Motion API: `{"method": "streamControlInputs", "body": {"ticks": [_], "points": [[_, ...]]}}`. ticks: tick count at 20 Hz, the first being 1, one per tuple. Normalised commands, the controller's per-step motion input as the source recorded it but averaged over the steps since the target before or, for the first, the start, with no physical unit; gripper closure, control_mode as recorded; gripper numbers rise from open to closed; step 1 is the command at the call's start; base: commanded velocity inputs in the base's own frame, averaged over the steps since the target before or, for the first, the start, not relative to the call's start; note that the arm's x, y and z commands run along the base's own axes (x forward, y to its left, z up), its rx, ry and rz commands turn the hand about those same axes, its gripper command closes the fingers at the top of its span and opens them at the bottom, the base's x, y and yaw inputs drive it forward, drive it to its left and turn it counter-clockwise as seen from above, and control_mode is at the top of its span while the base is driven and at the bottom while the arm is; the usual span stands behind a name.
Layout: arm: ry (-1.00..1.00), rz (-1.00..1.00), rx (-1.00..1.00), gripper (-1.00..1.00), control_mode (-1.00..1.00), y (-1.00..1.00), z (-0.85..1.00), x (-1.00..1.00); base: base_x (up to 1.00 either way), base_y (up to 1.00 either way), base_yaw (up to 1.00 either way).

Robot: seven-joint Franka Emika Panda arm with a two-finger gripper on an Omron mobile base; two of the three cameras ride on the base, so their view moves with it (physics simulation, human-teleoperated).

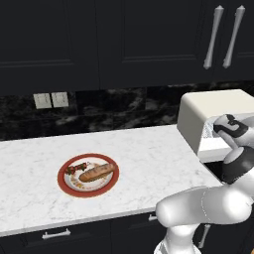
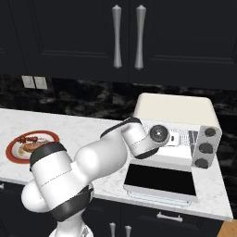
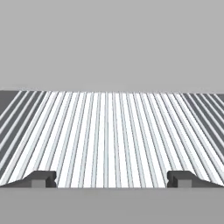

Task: Pick up the kebab skewer and baguette bread, and place them inside the toaster oven. Close the toaster oven door and start by setting the timer.

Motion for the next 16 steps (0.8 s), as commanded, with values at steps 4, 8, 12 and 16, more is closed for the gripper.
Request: {"method": "streamControlInputs", "body": {"ticks": [4, 8, 12, 16], "points": [[0.15, 0.0, 0.0, -1.0, -1.0, 0.0, -0.14, 0.0, 0.0, 0.0, 0.0], [0.09, 0.0, 0.0, -1.0, -1.0, 0.0, -0.39, -0.09, 0.0, 0.0, 0.0], [0.01, 0.0, 0.0, -1.0, -1.0, 0.0, -0.62, -0.45, 0.0, 0.0, 0.0], [0.0, 0.0, 0.0, -1.0, -1.0, 0.0, -0.76, -0.65, 0.0, 0.0, 0.0]]}}
